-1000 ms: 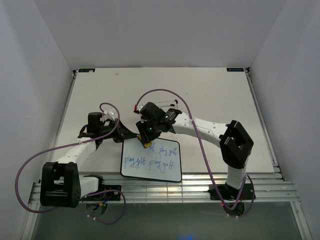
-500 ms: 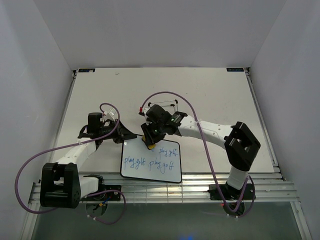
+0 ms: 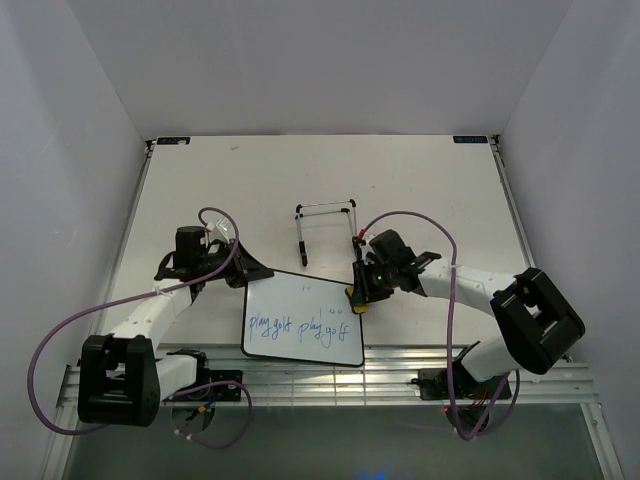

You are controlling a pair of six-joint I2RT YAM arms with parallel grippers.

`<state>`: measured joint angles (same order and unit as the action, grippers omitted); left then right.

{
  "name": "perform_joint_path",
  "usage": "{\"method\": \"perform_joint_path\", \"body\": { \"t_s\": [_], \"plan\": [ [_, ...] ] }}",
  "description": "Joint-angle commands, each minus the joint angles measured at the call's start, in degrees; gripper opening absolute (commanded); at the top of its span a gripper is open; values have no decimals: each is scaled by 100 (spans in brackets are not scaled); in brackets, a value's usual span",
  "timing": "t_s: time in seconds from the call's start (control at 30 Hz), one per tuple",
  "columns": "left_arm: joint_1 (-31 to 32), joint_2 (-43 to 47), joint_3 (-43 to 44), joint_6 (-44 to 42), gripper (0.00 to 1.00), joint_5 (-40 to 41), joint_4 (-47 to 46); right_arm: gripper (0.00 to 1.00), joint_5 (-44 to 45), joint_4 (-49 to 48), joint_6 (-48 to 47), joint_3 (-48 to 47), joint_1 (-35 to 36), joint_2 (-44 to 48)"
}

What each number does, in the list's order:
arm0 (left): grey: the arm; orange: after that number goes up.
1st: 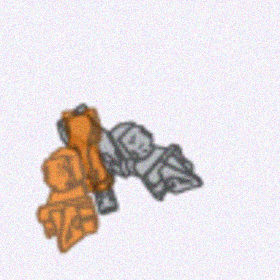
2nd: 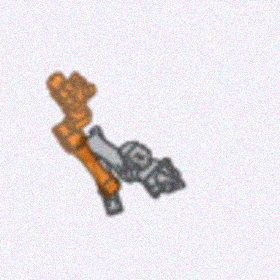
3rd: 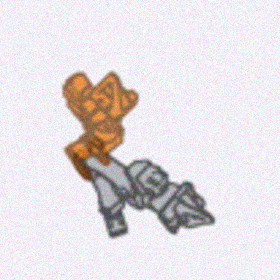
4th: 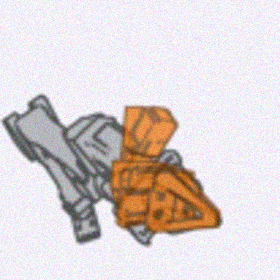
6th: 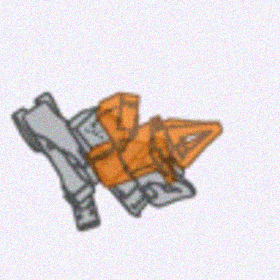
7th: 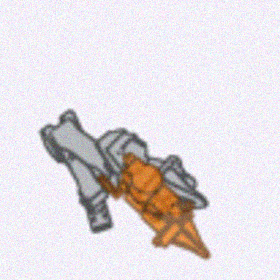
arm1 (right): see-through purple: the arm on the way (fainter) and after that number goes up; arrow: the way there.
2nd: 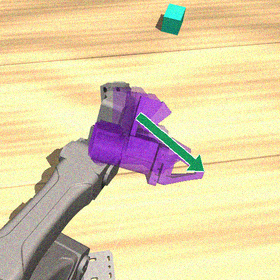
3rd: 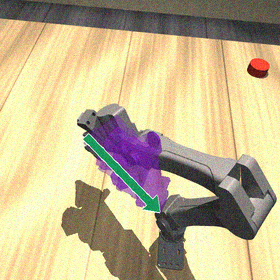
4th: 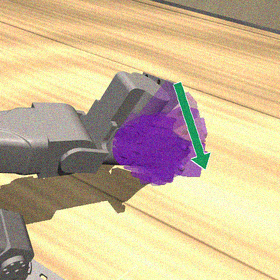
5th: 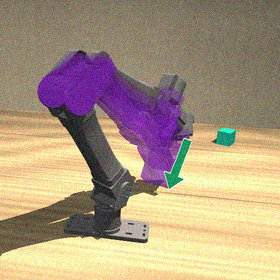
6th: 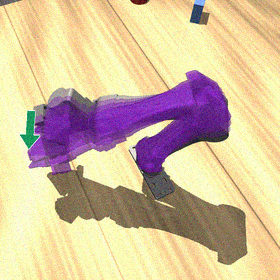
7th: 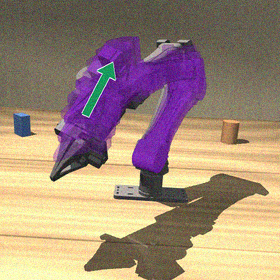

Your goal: Erase the whiteboard

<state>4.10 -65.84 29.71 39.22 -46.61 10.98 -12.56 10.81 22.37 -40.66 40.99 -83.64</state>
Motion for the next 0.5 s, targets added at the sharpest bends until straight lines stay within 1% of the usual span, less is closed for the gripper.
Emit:
{"method": "perform_joint_path", "body": {
  "t_s": [0.0,0.03,0.17,0.23,0.27,0.3,0.37,0.4,0.47],
  "plan": [
    [12,151,-36,-81,0,609,150,33,158,89,-32,314,14,5],
    [21,133,-36,-81,0,609,141,32,-95,-25,21,305,58,31],
    [21,98,-62,-99,0,592,115,31,-159,-202,250,-221,654,-152],
    [21,81,-71,-99,0,548,88,31,-177,-228,346,-783,1059,-319],
    [21,80,-71,-108,0,530,80,31,-177,-211,364,-1003,1330,-546],
    [21,72,-80,-108,0,504,71,31,-151,-185,373,-1483,1445,-662],
    [21,10,-71,-108,0,451,36,32,-124,-27,373,-2004,1787,-1101],
    [21,-16,-71,-108,0,434,44,32,-159,35,365,-2520,1876,-1250],
    [21,-51,-80,-116,0,407,27,32,-247,237,294,-3015,2061,-1751]
  ]
}}
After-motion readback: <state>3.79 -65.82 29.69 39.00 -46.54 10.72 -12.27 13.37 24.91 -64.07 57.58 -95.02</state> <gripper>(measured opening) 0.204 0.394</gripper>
